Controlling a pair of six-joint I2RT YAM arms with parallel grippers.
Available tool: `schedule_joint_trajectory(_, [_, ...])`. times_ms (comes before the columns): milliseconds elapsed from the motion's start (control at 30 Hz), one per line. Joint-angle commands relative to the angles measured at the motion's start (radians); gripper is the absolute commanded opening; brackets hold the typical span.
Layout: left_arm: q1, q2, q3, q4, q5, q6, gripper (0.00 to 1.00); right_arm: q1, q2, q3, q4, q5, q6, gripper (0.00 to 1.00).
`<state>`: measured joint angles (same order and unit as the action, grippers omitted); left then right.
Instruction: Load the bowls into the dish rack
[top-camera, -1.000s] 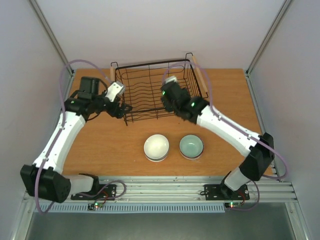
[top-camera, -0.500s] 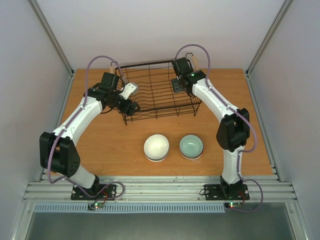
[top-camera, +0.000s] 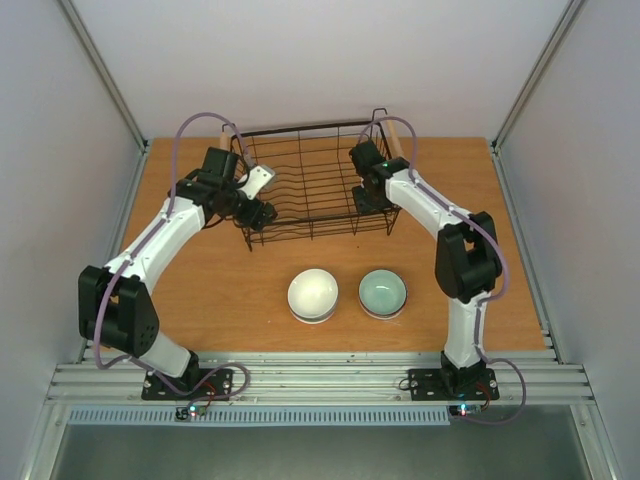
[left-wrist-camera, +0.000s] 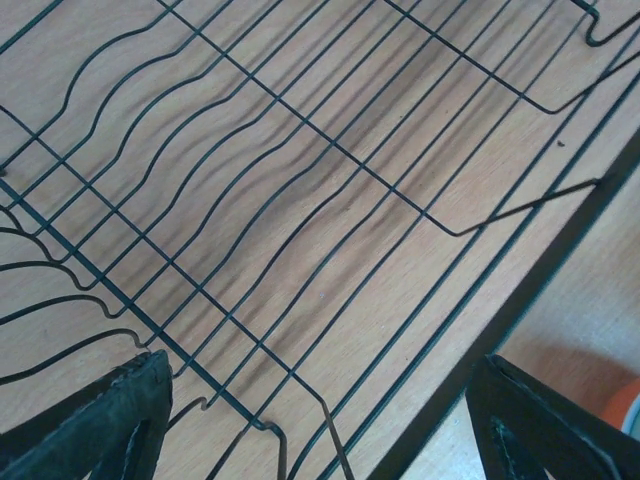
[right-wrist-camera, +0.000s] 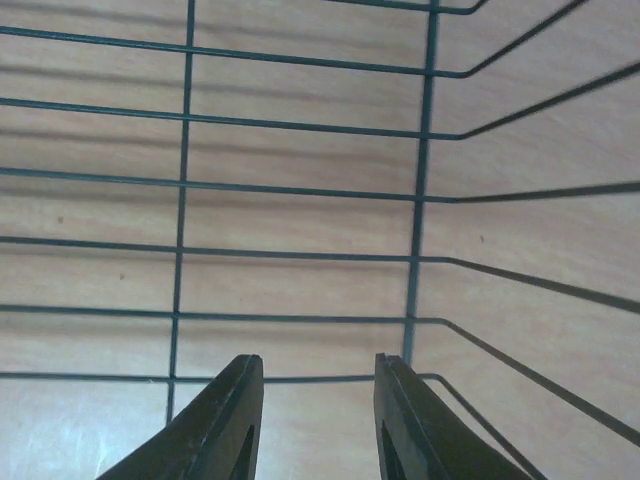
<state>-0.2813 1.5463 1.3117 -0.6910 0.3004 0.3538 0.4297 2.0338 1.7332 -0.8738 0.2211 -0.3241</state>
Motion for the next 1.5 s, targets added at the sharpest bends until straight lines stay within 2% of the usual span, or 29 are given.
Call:
schedule_joint_trajectory(0, [0.002, -0.024, -0.048, 0.019, -0.049, 0.004, 0.81, 0.023, -0.146, -0.093, 0.022, -0.022, 0.037, 0.34])
schedule_joint_trajectory(467, [0.001, -0.048, -0.094, 0.043, -0.048, -0.013, 0.81, 0.069, -0.271, -0.212, -0.003, -0.006, 0.078, 0.37])
schedule_joint_trajectory(767, [0.002, -0.11, -0.095, 0.046, -0.064, -0.045, 0.85, 0.089, -0.296, -0.17, -0.04, 0.021, 0.059, 0.4])
schedule_joint_trajectory(800, [0.002, -0.124, -0.095, 0.046, -0.067, -0.049, 0.86, 0.096, -0.309, -0.159, -0.043, 0.033, 0.054, 0.43])
schedule_joint_trajectory(900, [0.001, -0.182, -0.103, 0.063, -0.088, -0.063, 0.87, 0.132, -0.363, -0.145, -0.028, 0.084, 0.029, 0.64])
schedule_joint_trajectory(1000, [0.002, -0.252, -0.121, 0.072, -0.072, -0.057, 0.88, 0.175, -0.432, -0.16, 0.005, 0.1, 0.008, 0.7])
schedule_joint_trajectory(1200, [0.001, -0.373, -0.192, 0.028, 0.111, 0.015, 0.88, 0.314, -0.511, -0.238, -0.042, 0.095, 0.042, 0.67])
schedule_joint_trajectory(1467, [0.001, -0.395, -0.255, -0.044, 0.188, 0.075, 0.88, 0.452, -0.502, -0.391, -0.067, 0.05, 0.123, 0.61])
